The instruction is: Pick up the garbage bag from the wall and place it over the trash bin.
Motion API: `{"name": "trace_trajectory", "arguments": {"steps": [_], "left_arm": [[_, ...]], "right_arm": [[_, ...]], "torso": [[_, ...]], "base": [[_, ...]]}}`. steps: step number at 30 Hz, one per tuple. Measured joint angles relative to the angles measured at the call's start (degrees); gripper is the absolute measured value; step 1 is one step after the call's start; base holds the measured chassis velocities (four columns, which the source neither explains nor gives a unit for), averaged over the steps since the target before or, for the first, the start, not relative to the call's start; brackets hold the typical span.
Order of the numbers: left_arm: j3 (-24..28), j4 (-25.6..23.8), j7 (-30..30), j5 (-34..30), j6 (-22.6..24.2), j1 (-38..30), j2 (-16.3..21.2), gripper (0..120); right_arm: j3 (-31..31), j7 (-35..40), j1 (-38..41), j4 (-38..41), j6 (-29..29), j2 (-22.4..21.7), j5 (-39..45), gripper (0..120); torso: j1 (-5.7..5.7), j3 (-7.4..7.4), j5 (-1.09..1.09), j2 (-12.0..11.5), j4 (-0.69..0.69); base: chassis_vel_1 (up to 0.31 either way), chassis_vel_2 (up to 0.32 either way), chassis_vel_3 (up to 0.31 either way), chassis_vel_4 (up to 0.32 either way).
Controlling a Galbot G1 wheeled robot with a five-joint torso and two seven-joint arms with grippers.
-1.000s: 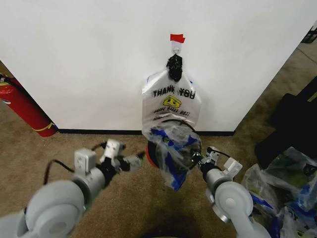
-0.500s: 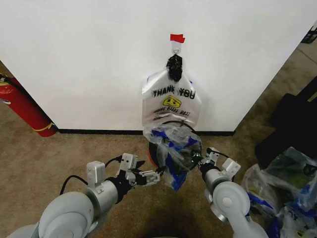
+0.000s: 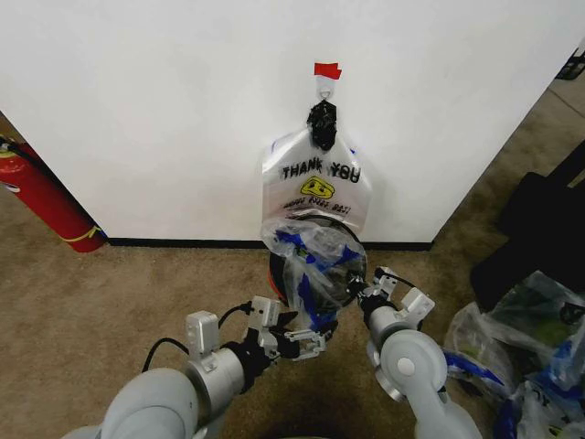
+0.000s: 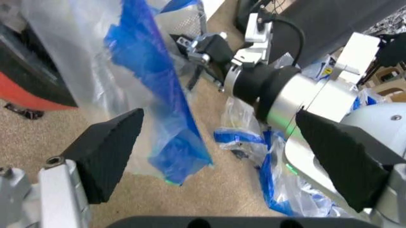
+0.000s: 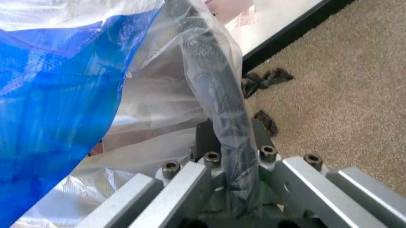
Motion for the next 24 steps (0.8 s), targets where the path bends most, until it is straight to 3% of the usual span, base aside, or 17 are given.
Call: {"name": "trace_trajectory", "arguments": {"steps": [2,20,22,24], "left_arm": [[0.12,0.00,-0.03,0.06,-0.07,-0.10,-0.06,90],[-0.32,0.37,-2.82,2.76,1.53,0.14,1.08,22],[-0.68,0.24,-2.80,3.35,1.75,-0.04,1.43,16],[-1.63,0.14,-2.80,4.50,2.37,-0.36,2.16,21]], "right_arm": [[-0.05,-0.02,0.00,-0.01,-0.06,-0.01,0.00,0],[-0.21,-0.55,0.23,0.16,-0.41,-0.44,0.23,0],[-0.09,-0.56,0.34,0.14,-0.40,-0.59,0.29,0],[0.21,-0.58,0.57,0.10,-0.20,-0.74,0.53,0]], "torso": [[0.00,0.00,0.00,0.00,0.00],[0.00,0.00,0.00,0.00,0.00],[0.00,0.00,-0.01,0.00,0.00],[0.00,0.00,0.00,0.00,0.00]], "base": [[0.000,0.000,0.000,0.000],[0.000,0.000,0.000,0.000],[0.000,0.000,0.000,0.000],[0.000,0.000,0.000,0.000]]}}
